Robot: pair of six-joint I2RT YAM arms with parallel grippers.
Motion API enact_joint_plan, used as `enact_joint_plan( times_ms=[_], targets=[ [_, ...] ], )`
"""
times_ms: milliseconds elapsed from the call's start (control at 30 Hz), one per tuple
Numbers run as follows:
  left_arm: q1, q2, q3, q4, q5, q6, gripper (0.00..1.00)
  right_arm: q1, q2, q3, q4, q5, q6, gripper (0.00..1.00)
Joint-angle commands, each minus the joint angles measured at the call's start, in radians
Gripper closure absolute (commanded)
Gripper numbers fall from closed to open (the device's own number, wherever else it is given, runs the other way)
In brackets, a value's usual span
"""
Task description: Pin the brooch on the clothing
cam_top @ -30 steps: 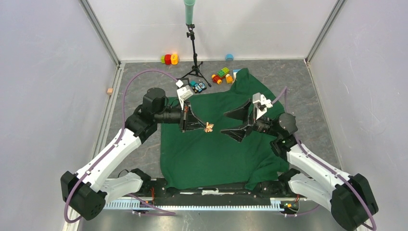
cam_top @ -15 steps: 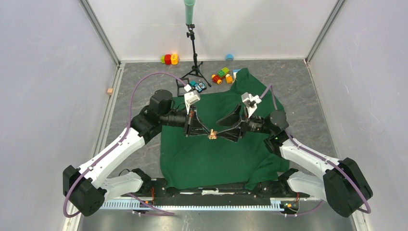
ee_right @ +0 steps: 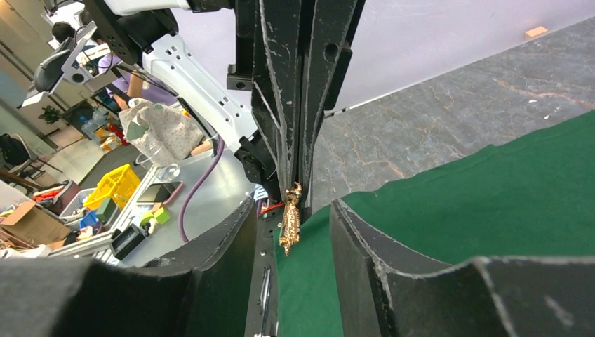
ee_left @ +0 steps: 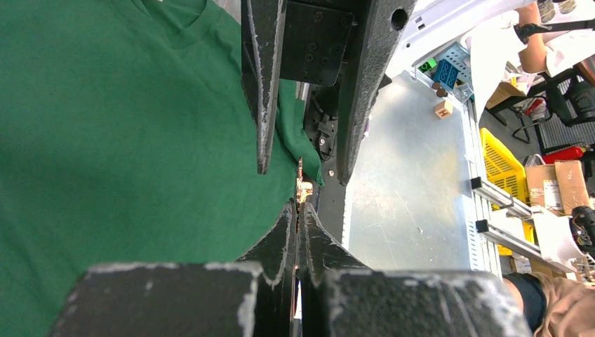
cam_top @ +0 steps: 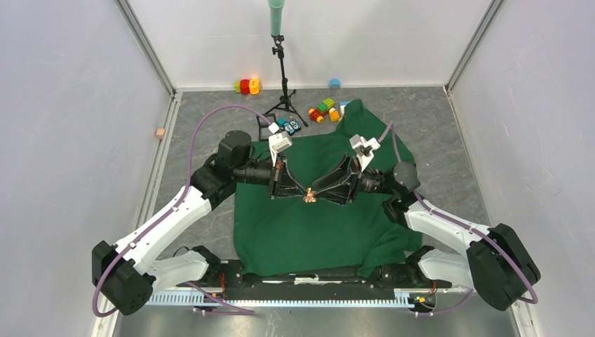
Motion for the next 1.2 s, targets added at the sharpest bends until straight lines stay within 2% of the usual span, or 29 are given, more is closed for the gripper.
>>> enact_joint_plan(
  times_ms=[0, 300, 400, 600, 833, 900, 1033, 1167],
  targets=[
    [-0.005, 0.001, 0.004, 0.033, 0.03, -0.008, 0.98, 0.009, -0.001, 0.027, -0.065, -0.003, -0.06, 0.53],
    [-0.011, 0.007, 0.002, 0.034, 0.033, -0.008, 0.98, 0.022, 0.013, 0.058, -0.166, 0.012, -0.112, 0.59],
    [-0.016, 0.008, 0.001, 0.035, 0.033, -0.008, 0.98, 0.022, 0.025, 0.072, -0.194, 0.018, -0.119, 0.65],
    [-0.022, 0.006, 0.0, 0.035, 0.036, -0.007, 0.98, 0.023, 0.048, 0.084, -0.255, 0.04, -0.143, 0.84],
    [-0.028, 0.009, -0.004, 0.035, 0.037, -0.005, 0.98, 0.023, 0.06, 0.093, -0.273, 0.04, -0.155, 0.88],
    [-0.028, 0.008, -0.004, 0.035, 0.028, -0.007, 0.98, 0.023, 0.054, 0.095, -0.275, 0.03, -0.162, 0.83],
    [-0.029, 0.004, 0.005, 0.008, -0.058, 0.001, 0.98, 0.023, 0.025, 0.097, -0.274, -0.007, -0.183, 0.53],
    [-0.028, 0.0, 0.012, -0.021, -0.16, 0.003, 0.98, 0.01, -0.037, 0.096, -0.309, -0.014, -0.224, 0.33]
  ],
)
